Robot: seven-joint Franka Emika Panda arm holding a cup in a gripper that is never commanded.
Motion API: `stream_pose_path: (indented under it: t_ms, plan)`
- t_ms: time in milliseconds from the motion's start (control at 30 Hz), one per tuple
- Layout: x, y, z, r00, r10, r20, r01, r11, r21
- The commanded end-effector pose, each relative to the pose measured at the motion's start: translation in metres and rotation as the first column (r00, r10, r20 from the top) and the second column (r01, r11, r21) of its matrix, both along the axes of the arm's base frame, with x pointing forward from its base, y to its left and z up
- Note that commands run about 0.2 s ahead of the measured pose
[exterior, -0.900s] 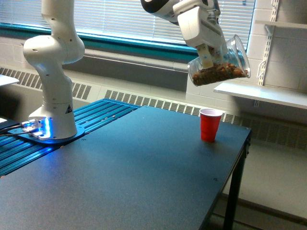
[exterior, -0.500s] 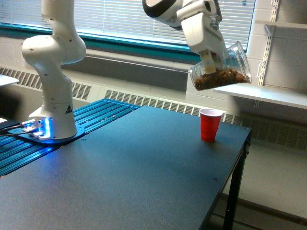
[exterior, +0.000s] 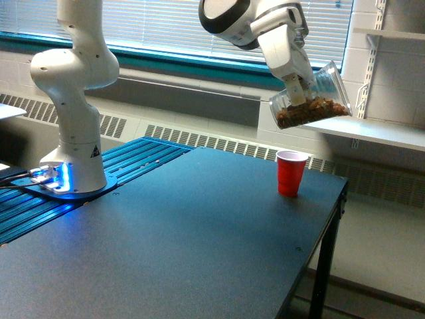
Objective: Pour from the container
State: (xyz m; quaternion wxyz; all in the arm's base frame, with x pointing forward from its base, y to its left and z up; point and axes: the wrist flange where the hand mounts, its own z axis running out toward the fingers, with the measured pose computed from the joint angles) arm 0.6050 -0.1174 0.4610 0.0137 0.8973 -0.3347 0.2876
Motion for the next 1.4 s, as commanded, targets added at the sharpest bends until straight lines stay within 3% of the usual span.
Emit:
stream_pose_path:
  t_ms: [33, 467, 800, 1133, 1400]
  plan:
    - [-0.008, 0.032, 0.006, 0.996, 0.088, 0.024, -0.087, 0.996, -0.022]
    - [-0.038, 0.085, -0.005, 0.967, 0.253, 0.019, -0.251, 0.966, -0.061]
    - [-0.068, 0.122, -0.015, 0.923, 0.385, 0.016, -0.382, 0.920, -0.083]
    - [-0.097, 0.147, -0.029, 0.871, 0.490, -0.010, -0.488, 0.865, -0.115]
    - [-0.119, 0.163, -0.048, 0.846, 0.532, -0.043, -0.533, 0.839, -0.111]
